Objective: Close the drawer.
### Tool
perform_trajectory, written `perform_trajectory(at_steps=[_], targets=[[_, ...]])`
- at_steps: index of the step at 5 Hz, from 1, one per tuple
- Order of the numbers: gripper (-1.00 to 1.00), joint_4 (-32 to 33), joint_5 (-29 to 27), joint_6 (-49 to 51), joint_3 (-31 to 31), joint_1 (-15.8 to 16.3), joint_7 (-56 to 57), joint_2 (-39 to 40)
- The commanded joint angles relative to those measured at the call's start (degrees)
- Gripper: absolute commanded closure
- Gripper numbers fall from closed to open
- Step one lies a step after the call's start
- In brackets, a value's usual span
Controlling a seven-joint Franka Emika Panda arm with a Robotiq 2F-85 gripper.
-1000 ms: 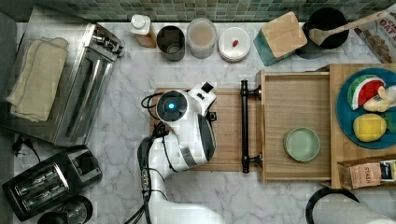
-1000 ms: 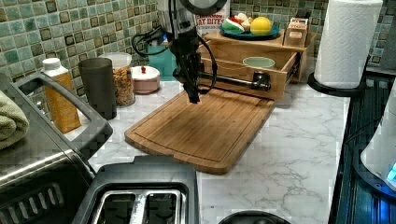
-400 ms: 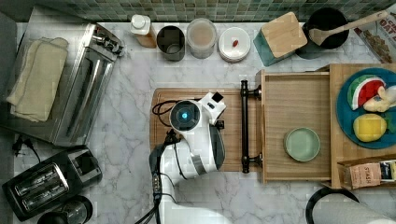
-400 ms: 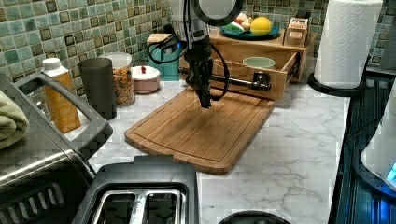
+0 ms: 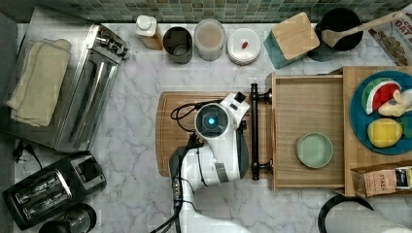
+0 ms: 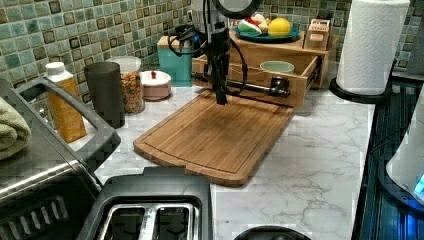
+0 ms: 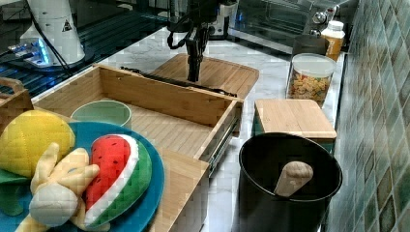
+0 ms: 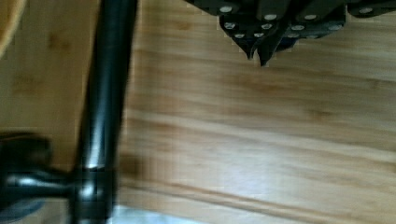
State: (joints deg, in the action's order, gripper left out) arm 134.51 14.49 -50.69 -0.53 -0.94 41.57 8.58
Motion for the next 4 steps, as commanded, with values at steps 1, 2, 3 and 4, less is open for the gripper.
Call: perform_trajectory(at_steps=[1,2,3,4], targets=[[1.0,-3.2,-6.3,-2.8,5.1,-10.3,14.0,0.8],[1.0,-5.4,-7.5,-0.5,5.6,-12.9,17.1,1.4],[1.0,-8.1,-9.2,0.3,6.8,-15.9,21.1,2.9],[1.0,-13.2,-14.3,1.2,13.7,-13.7,29.3,6.7]])
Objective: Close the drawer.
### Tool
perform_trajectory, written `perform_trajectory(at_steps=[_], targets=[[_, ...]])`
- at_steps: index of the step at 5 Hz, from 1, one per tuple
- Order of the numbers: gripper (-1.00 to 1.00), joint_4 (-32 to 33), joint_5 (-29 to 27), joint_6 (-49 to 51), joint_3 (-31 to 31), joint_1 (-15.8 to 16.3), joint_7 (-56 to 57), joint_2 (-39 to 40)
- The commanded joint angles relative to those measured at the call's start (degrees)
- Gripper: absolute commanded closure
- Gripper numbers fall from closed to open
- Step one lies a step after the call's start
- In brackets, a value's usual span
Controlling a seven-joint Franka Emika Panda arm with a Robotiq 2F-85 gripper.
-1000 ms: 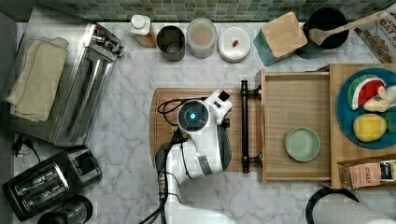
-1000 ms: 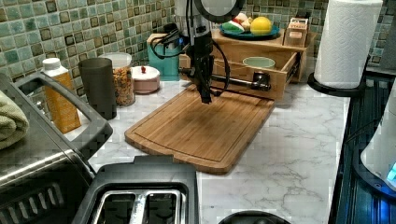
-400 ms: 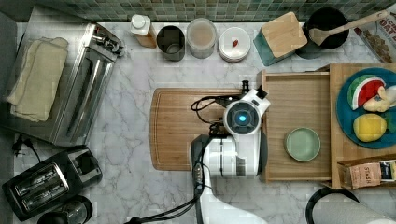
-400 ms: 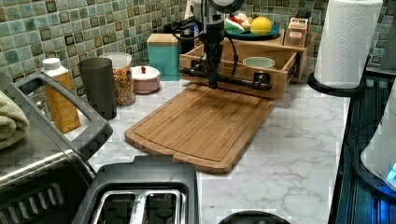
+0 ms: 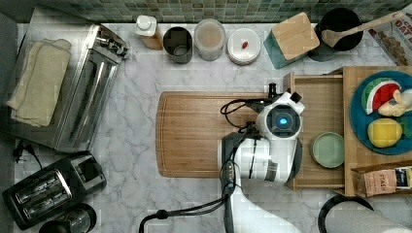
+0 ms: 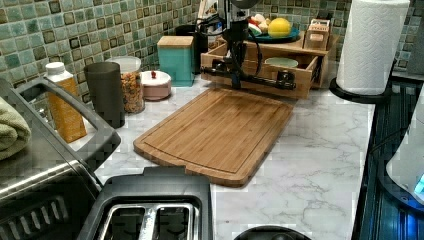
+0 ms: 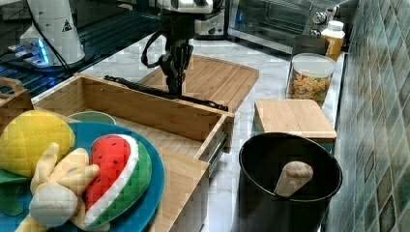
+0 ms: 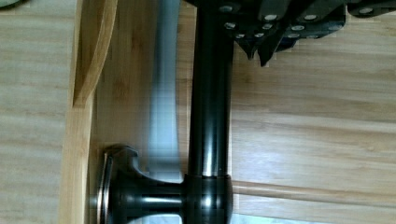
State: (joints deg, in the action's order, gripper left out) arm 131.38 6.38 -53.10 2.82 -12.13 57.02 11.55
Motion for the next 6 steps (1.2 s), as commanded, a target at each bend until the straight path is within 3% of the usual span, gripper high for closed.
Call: perform_trajectory(at_steps=[1,3,4,5,6], targets=[[1.0,-11.4,-5.3,-1.9,8.6,-9.0,18.9,4.8],[1.0,-21.9,-5.3,1.5,9.9,-15.0,24.8,11.1],[1.0,-19.9,-5.4,-4.6,10.7,-17.9,26.0,9.9],[1.0,-13.4,-4.4,-9.8,10.1,-19.3,26.9,4.4],[1.0,-13.4,-4.6,-9.7,10.3,-19.1,27.0,4.4]])
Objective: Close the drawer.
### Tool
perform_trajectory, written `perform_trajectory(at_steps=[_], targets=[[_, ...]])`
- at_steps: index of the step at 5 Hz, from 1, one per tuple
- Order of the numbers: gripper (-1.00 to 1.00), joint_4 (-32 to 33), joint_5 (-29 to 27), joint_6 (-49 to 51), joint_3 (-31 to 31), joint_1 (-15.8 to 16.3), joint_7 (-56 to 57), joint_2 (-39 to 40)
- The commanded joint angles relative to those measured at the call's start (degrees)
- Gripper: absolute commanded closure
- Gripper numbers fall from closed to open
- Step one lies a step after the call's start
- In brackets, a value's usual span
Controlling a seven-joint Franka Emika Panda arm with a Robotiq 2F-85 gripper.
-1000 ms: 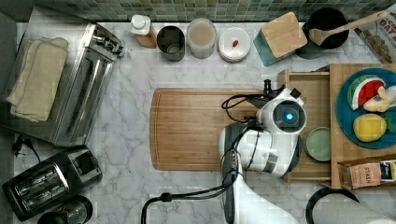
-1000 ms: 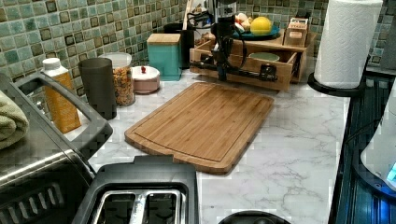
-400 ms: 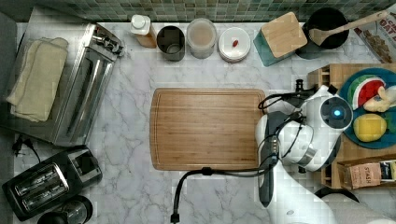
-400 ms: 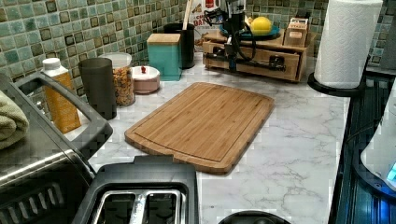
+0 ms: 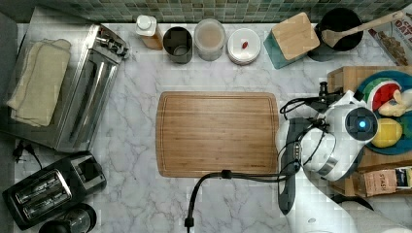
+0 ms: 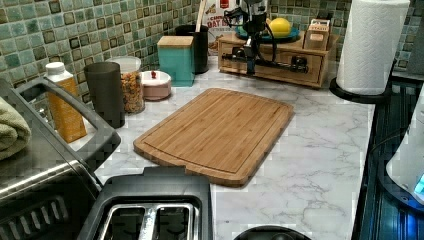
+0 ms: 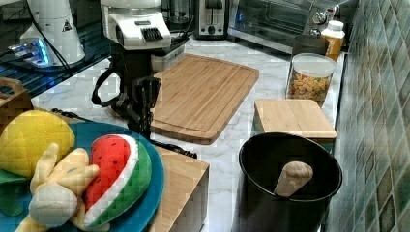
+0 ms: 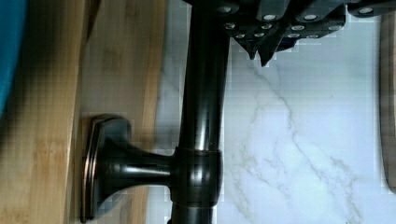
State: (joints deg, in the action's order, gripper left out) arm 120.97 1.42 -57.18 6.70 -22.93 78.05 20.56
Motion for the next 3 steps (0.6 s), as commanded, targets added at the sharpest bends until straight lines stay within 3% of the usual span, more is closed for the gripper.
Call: perform_trajectory(at_steps=[1,3], targets=[[1.0,-3.0,0.2,-5.7,6.8,-8.0,6.1,-4.6],[1.0,-3.0,0.1,-5.7,6.9,-7.8,6.2,-4.6]])
